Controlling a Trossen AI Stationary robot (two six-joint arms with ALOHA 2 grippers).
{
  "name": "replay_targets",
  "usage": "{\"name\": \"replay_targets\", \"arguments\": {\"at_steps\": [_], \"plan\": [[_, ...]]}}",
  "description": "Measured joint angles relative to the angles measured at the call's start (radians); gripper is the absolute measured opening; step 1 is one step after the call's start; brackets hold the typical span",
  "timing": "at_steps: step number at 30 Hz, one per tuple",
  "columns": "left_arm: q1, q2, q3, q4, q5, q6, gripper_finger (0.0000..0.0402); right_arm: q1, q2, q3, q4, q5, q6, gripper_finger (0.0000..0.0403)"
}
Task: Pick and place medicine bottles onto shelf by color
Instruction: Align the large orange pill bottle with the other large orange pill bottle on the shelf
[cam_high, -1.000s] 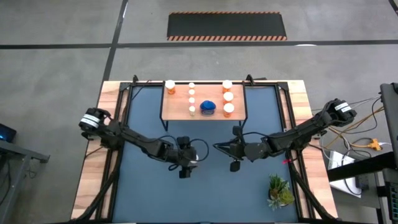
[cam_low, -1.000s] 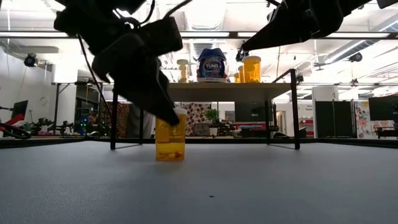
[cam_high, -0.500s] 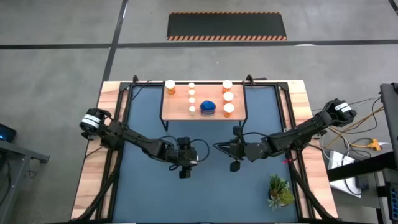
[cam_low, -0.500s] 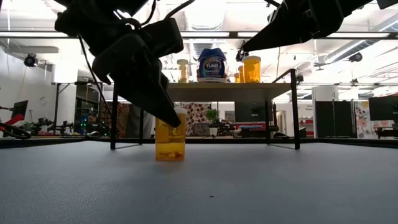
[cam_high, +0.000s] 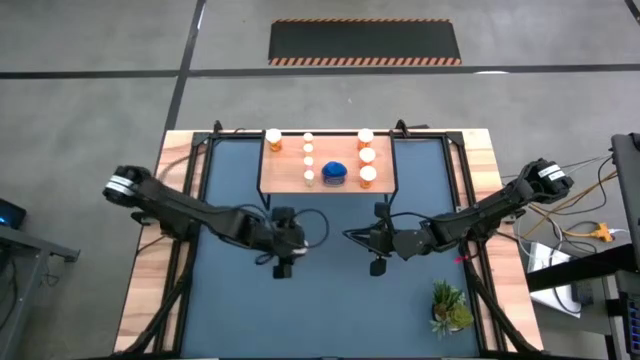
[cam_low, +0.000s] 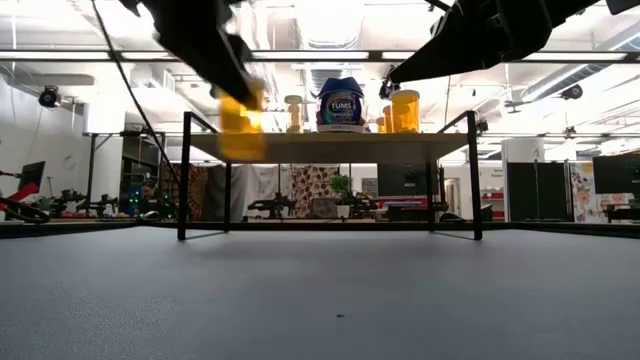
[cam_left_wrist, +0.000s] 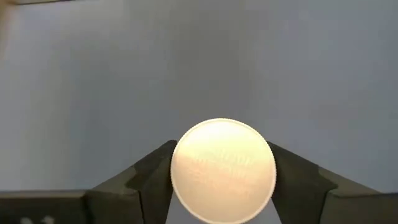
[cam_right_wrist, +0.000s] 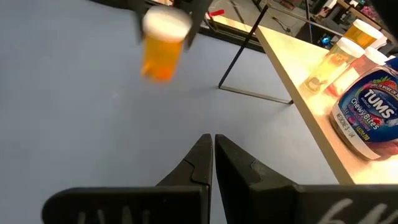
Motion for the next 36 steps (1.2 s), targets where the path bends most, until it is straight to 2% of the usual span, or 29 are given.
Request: {"name": "replay_targets", "arguments": {"at_steps": [2, 5, 9, 12, 16, 20, 22, 29, 36], "plan": [[0.017, -0.059, 0.037, -0.117, -0.015, 0.033, 0.0209, 0.0, 0.0, 0.0, 0.0, 0.0, 0.006, 0.0009], [0.066, -0.153, 0.066, -0.221, -0.1, 0.058, 0.021, 0.0, 0.0, -0.001, 0.006, 0.0, 0.013, 0.0009], [0.176, -0.265, 0.073, -0.243, -0.199, 0.047, 0.021, 0.0, 0.0, -0.001, 0.008, 0.0, 0.026, 0.0009], [0.267, -0.307, 0.072, -0.241, -0.216, 0.047, 0.0211, 0.0, 0.0, -0.001, 0.008, 0.0, 0.036, 0.0009], [0.366, -0.315, 0.07, -0.243, -0.202, 0.082, 0.0211, 0.0, 0.0, -0.001, 0.008, 0.0, 0.051, 0.0009], [0.419, -0.299, 0.07, -0.242, -0.137, 0.101, 0.0211, 0.0, 0.0, -0.001, 0.008, 0.0, 0.053, 0.0009], [0.428, -0.283, 0.068, -0.247, -0.132, 0.088, 0.0211, 0.0, 0.0, -0.001, 0.007, 0.0, 0.053, 0.0009], [0.448, -0.245, 0.068, -0.343, -0.133, -0.129, 0.0212, 0.0, 0.0, -0.001, 0.003, 0.0, 0.061, 0.0009], [0.447, -0.238, 0.068, -0.337, -0.135, -0.136, 0.0212, 0.0, 0.0, -0.001, 0.002, 0.0, 0.063, 0.0009]]}}
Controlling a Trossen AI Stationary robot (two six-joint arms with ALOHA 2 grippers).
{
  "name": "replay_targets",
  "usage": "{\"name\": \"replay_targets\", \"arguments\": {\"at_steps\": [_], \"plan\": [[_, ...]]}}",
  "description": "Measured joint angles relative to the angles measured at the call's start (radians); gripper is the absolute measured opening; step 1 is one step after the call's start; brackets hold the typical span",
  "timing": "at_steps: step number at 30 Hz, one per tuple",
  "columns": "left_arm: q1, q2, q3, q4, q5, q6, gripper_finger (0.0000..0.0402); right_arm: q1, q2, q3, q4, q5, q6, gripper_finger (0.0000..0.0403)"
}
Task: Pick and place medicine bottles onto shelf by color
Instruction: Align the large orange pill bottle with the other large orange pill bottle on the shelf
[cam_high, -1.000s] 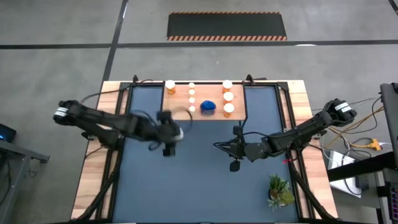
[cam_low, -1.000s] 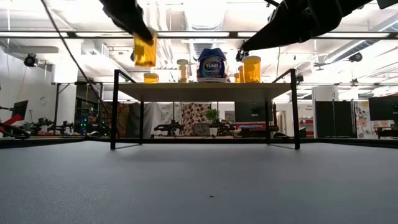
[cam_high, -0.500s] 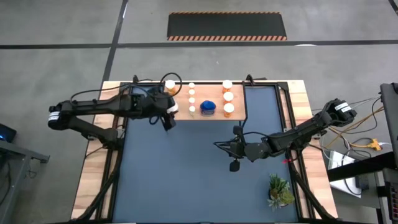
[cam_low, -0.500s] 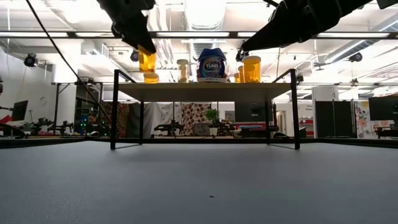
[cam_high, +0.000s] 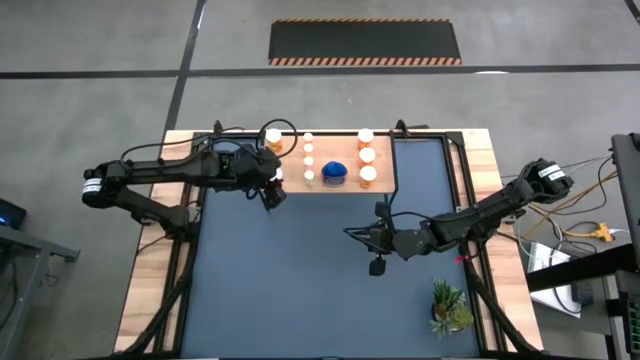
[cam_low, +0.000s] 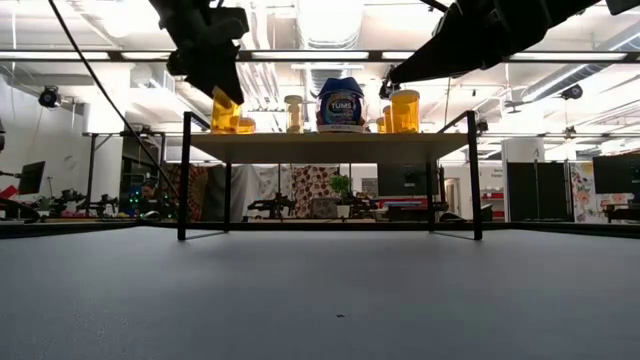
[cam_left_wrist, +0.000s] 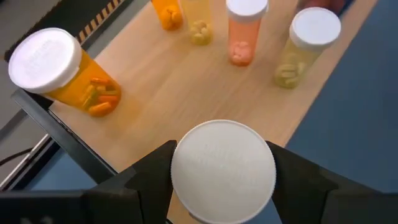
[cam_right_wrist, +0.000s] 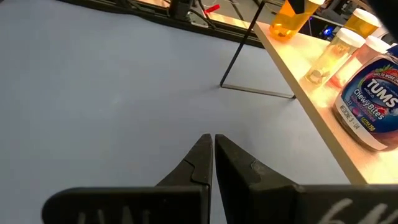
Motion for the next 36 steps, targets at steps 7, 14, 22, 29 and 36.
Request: {"name": "replay_targets", "arguments": {"at_steps": [7, 14, 22, 29, 36], "plan": [[0.0, 0.001, 0.0, 0.0, -0.051, -0.025, 0.0212, 0.0, 0.0, 0.0, 0.0, 0.0, 0.01, 0.0009], [0.0, 0.001, 0.0, 0.0, -0.052, -0.038, 0.0212, 0.0, 0.0, 0.0, 0.0, 0.0, 0.009, 0.0009], [0.0, 0.001, 0.0, -0.001, -0.046, -0.042, 0.0226, 0.0, 0.0, 0.0, -0.001, 0.0, 0.009, 0.0009], [0.0, 0.0, 0.0, -0.012, -0.043, -0.022, 0.0274, 0.0, 0.0, 0.0, -0.002, 0.0, 0.008, 0.0009], [-0.001, -0.021, 0.069, -0.083, 0.008, 0.048, 0.0288, 0.0, 0.0, 0.0, -0.002, 0.0, 0.01, 0.0009]]}}
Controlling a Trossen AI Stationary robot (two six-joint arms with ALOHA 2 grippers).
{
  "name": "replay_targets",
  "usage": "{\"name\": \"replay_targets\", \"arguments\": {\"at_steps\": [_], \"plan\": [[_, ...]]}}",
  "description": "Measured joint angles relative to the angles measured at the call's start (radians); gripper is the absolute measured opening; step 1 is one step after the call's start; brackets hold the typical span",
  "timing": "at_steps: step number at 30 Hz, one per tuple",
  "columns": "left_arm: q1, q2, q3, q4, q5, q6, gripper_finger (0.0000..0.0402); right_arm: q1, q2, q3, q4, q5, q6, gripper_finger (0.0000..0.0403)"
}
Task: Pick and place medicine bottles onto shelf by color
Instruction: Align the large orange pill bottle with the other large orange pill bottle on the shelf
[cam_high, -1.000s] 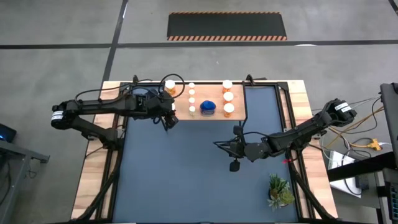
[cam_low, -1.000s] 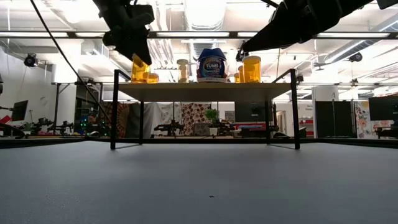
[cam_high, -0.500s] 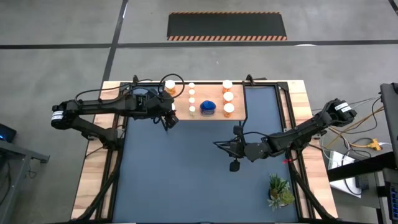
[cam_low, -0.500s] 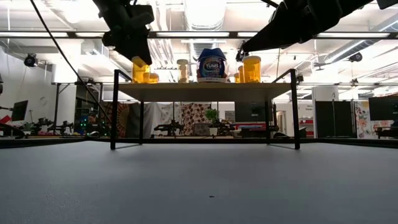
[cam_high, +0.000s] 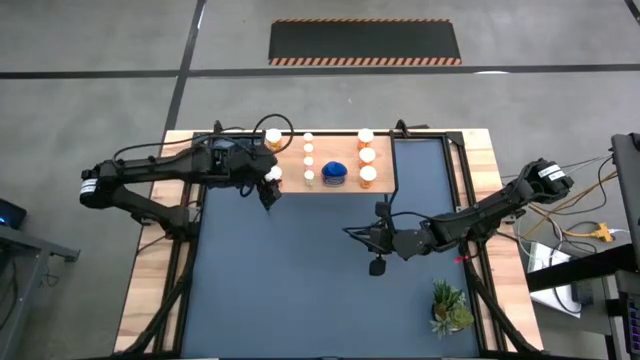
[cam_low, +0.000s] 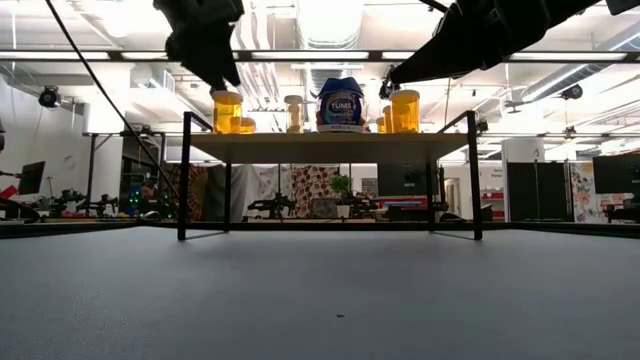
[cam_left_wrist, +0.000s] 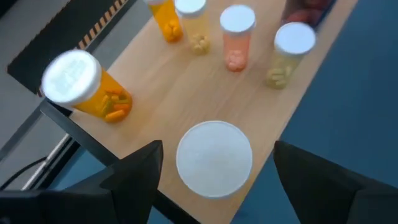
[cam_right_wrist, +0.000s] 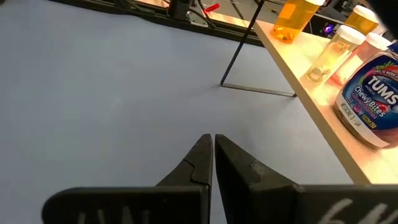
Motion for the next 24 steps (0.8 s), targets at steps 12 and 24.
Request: {"name": "replay_targets", "arguments": {"at_steps": [12, 24], "plan": [[-0.009, -0.014, 0.013, -0.032, 0.005, 0.143, 0.0169, 0.0, 0.0, 0.0, 0.004, 0.0, 0.012, 0.0009], [-0.008, -0.003, -0.018, 0.001, -0.002, 0.126, 0.0017, 0.0, 0.0, 0.0, 0.005, 0.001, 0.028, 0.0009]]}}
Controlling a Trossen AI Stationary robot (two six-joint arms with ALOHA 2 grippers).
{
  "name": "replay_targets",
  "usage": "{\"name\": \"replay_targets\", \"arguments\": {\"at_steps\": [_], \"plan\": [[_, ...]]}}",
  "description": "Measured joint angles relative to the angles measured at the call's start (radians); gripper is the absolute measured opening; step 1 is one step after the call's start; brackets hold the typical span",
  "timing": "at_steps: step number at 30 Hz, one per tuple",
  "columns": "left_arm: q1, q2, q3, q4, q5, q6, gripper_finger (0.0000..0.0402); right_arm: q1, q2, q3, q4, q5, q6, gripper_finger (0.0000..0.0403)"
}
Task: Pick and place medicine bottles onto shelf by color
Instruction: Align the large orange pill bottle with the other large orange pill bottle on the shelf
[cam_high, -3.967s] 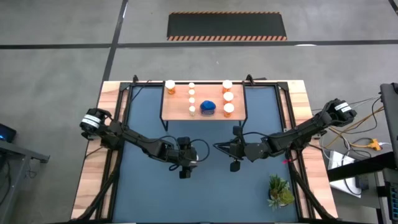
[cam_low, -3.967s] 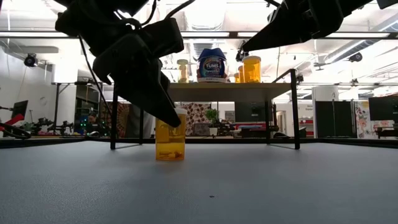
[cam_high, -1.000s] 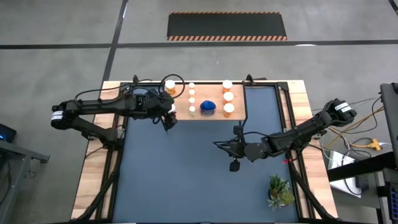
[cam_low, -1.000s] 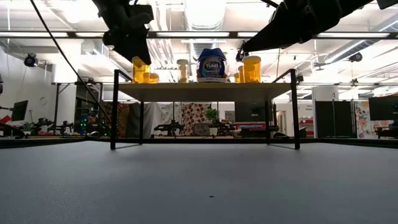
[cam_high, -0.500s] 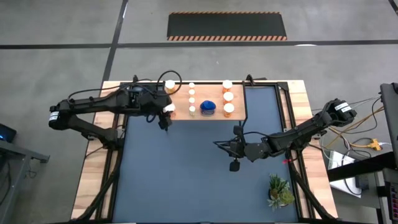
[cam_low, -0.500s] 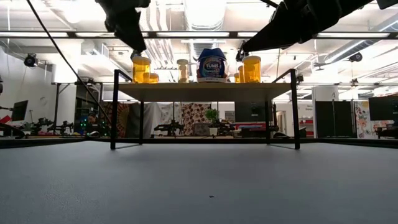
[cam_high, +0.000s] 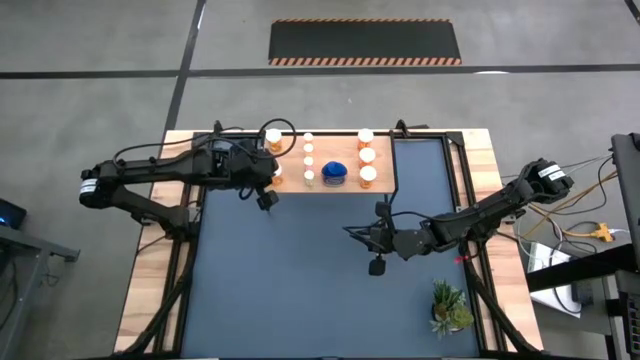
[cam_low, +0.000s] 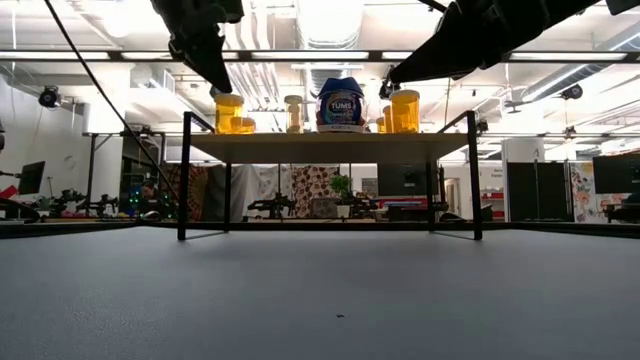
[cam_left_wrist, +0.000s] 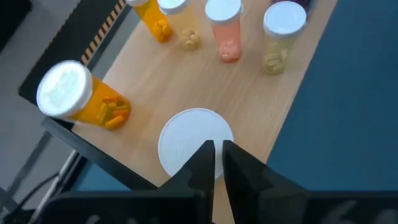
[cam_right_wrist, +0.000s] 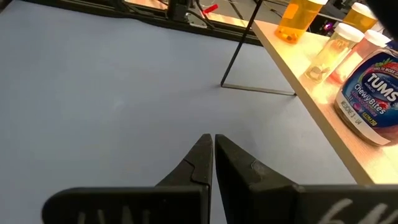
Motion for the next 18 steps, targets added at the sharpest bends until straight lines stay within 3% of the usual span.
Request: {"name": "replay_targets", "arguments": {"at_steps": [6, 11, 18], "plan": [[0.0, -0.019, 0.012, 0.006, -0.002, -0.008, 0.0017, 0.0, 0.0, 0.0, 0.0, 0.0, -0.001, 0.0009], [0.001, -0.014, 0.013, 0.031, -0.091, 0.007, 0.0017, 0.0, 0.0, 0.0, 0.001, 0.007, -0.003, 0.0009], [0.001, 0.017, -0.022, 0.047, -0.101, 0.011, 0.0017, 0.0, 0.0, 0.0, 0.002, 0.007, -0.003, 0.0009]]}}
